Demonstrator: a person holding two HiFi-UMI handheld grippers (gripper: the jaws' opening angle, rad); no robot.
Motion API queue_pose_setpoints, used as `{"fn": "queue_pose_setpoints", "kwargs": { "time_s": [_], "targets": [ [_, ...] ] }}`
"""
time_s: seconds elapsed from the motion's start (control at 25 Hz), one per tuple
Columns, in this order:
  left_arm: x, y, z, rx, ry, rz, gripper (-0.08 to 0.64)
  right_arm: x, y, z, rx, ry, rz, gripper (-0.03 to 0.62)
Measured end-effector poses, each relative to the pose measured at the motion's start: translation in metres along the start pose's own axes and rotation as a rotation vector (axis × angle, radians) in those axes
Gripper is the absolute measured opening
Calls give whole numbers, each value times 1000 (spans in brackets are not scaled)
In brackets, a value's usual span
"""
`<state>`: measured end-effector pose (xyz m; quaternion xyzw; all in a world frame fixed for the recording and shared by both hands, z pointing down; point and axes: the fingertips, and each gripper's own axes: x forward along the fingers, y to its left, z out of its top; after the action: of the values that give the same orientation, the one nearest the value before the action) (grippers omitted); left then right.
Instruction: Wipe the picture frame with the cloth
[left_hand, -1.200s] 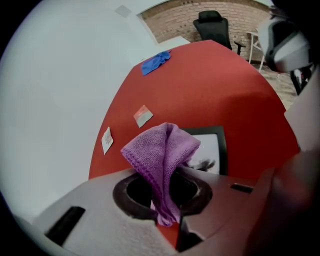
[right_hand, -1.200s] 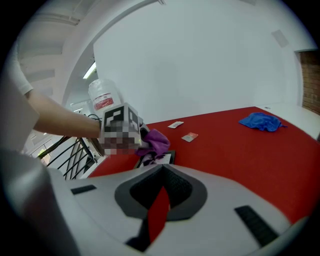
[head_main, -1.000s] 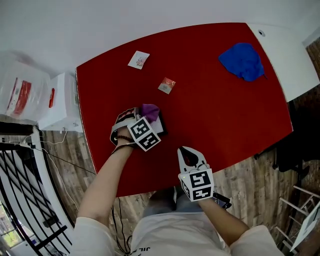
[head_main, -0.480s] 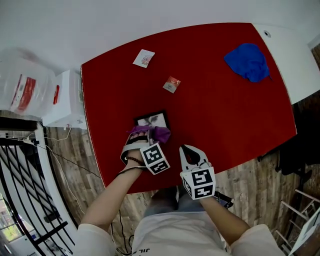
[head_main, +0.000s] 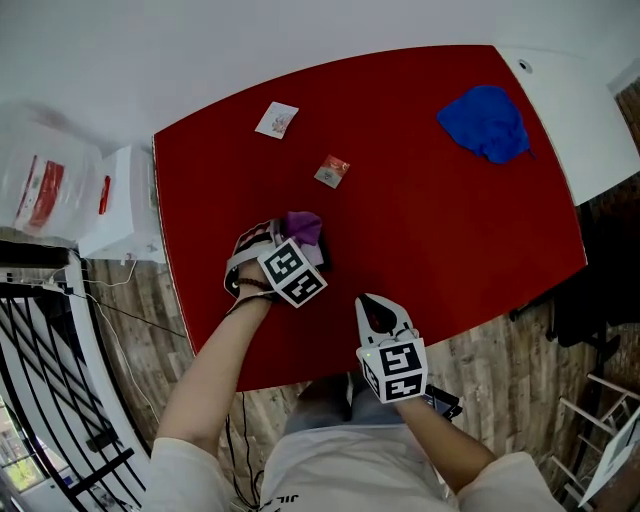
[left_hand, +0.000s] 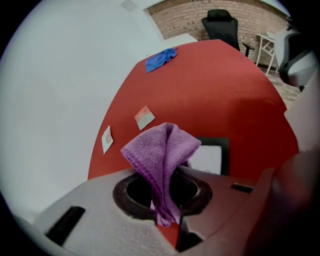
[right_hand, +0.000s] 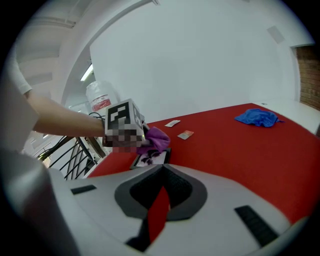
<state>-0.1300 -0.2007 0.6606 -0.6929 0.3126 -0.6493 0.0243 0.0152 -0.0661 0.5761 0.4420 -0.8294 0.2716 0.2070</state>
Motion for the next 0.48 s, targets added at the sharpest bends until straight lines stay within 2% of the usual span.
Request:
{"fn": "queue_pose_setpoints", "kwargs": {
  "time_s": [0.24, 0.48],
  "targets": [
    [20, 7, 11, -26, 15, -11, 63, -6, -13, -3, 11, 1, -23, 5],
    [7, -42, 16, 55, -29, -37, 63, -9, -28, -11, 17, 14, -43, 5]
  ]
}}
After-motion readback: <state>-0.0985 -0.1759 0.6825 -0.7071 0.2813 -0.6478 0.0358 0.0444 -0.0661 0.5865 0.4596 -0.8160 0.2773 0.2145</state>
